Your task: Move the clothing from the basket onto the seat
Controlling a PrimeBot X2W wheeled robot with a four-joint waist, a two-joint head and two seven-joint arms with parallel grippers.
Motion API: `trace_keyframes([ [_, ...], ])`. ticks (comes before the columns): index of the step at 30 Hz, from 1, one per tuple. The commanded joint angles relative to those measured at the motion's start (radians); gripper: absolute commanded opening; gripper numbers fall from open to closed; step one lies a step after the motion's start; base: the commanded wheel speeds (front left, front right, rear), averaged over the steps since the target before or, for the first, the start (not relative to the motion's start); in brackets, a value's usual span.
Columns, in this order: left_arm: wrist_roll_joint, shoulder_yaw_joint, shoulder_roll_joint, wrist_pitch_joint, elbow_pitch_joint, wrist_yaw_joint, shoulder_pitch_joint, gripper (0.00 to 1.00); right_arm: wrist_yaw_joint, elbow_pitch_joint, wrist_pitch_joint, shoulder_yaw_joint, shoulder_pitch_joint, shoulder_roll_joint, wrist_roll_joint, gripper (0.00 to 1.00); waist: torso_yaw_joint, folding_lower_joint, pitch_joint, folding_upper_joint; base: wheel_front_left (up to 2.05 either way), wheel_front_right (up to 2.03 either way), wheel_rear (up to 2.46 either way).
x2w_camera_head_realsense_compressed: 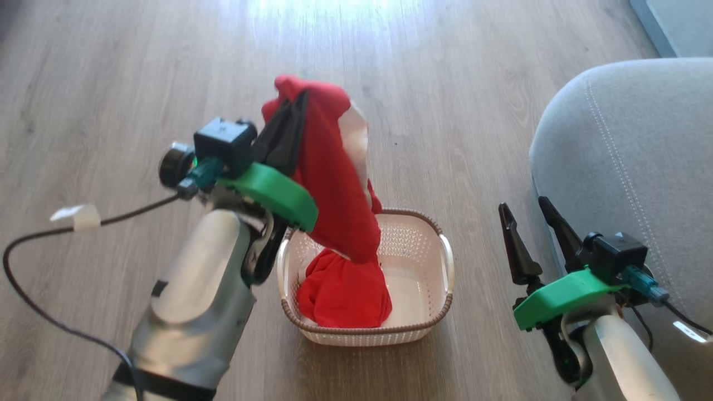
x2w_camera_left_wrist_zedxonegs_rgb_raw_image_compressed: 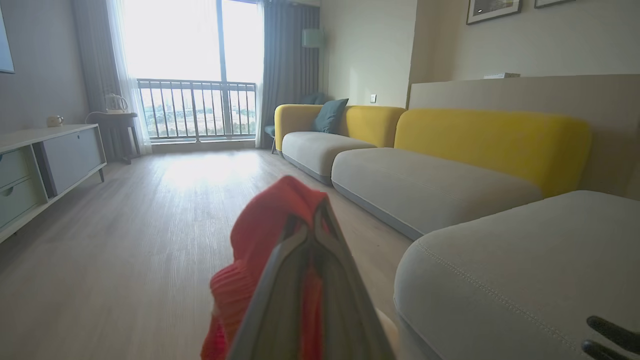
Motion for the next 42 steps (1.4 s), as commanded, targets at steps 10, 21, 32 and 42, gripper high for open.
trace_keyframes([
  [10, 0.005, -0.010, 0.013, -0.001, -0.152, 0.000, -0.204, 0.00, 0.000, -0.024, -0.006, 0.024, -0.005, 0.005, -0.005, 1.00, 0.011, 0.0001, -0.012, -0.0001, 0.00, 0.00, 0.00],
  [21, -0.036, -0.062, 0.013, 0.000, -0.170, 0.014, -0.206, 0.00, 0.000, -0.051, -0.006, 0.074, -0.026, -0.002, 0.011, 1.00, 0.007, 0.0001, -0.001, -0.0001, 0.00, 0.00, 0.00],
  [32, -0.077, -0.155, 0.013, -0.005, -0.190, 0.038, -0.189, 0.00, 0.000, -0.119, -0.006, 0.306, -0.197, -0.108, 0.050, 1.00, 0.020, 0.0001, 0.004, -0.0001, 0.00, 0.00, 0.00],
  [42, -0.113, -0.222, 0.013, -0.008, -0.192, 0.053, -0.199, 0.00, 0.000, -0.067, -0.006, 0.505, -0.337, -0.154, 0.162, 1.00, 0.051, 0.0001, 0.005, -0.0001, 0.00, 0.00, 0.00],
])
